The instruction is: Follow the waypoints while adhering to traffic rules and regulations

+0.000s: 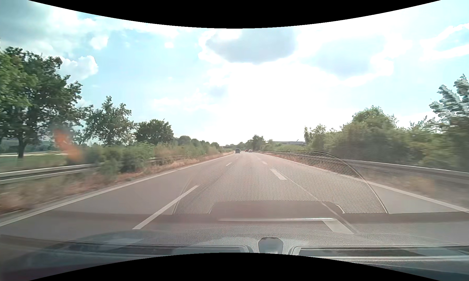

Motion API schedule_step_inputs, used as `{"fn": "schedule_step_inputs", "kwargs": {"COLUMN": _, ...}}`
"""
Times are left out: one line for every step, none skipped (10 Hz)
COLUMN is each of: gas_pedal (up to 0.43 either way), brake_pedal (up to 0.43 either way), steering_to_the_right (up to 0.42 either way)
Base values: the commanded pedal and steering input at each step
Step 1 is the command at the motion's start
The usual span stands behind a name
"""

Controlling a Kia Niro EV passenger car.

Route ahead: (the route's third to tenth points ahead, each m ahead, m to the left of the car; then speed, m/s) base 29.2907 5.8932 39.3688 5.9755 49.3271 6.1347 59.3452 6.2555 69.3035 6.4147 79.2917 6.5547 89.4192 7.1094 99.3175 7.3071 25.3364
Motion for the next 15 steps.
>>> {"fn": "schedule_step_inputs", "kwargs": {"gas_pedal": 0.28, "brake_pedal": 0.0, "steering_to_the_right": -0.004}}
{"fn": "schedule_step_inputs", "kwargs": {"gas_pedal": 0.28, "brake_pedal": 0.0, "steering_to_the_right": -0.004}}
{"fn": "schedule_step_inputs", "kwargs": {"gas_pedal": 0.28, "brake_pedal": 0.0, "steering_to_the_right": -0.004}}
{"fn": "schedule_step_inputs", "kwargs": {"gas_pedal": 0.28, "brake_pedal": 0.0, "steering_to_the_right": -0.004}}
{"fn": "schedule_step_inputs", "kwargs": {"gas_pedal": 0.28, "brake_pedal": 0.0, "steering_to_the_right": -0.004}}
{"fn": "schedule_step_inputs", "kwargs": {"gas_pedal": 0.28, "brake_pedal": 0.0, "steering_to_the_right": -0.004}}
{"fn": "schedule_step_inputs", "kwargs": {"gas_pedal": 0.287, "brake_pedal": 0.0, "steering_to_the_right": -0.003}}
{"fn": "schedule_step_inputs", "kwargs": {"gas_pedal": 0.299, "brake_pedal": 0.0, "steering_to_the_right": -0.003}}
{"fn": "schedule_step_inputs", "kwargs": {"gas_pedal": 0.299, "brake_pedal": 0.0, "steering_to_the_right": -0.003}}
{"fn": "schedule_step_inputs", "kwargs": {"gas_pedal": 0.299, "brake_pedal": 0.0, "steering_to_the_right": -0.003}}
{"fn": "schedule_step_inputs", "kwargs": {"gas_pedal": 0.299, "brake_pedal": 0.0, "steering_to_the_right": -0.003}}
{"fn": "schedule_step_inputs", "kwargs": {"gas_pedal": 0.299, "brake_pedal": 0.0, "steering_to_the_right": -0.002}}
{"fn": "schedule_step_inputs", "kwargs": {"gas_pedal": 0.299, "brake_pedal": 0.0, "steering_to_the_right": -0.002}}
{"fn": "schedule_step_inputs", "kwargs": {"gas_pedal": 0.299, "brake_pedal": 0.0, "steering_to_the_right": -0.002}}
{"fn": "schedule_step_inputs", "kwargs": {"gas_pedal": 0.299, "brake_pedal": 0.0, "steering_to_the_right": -0.002}}
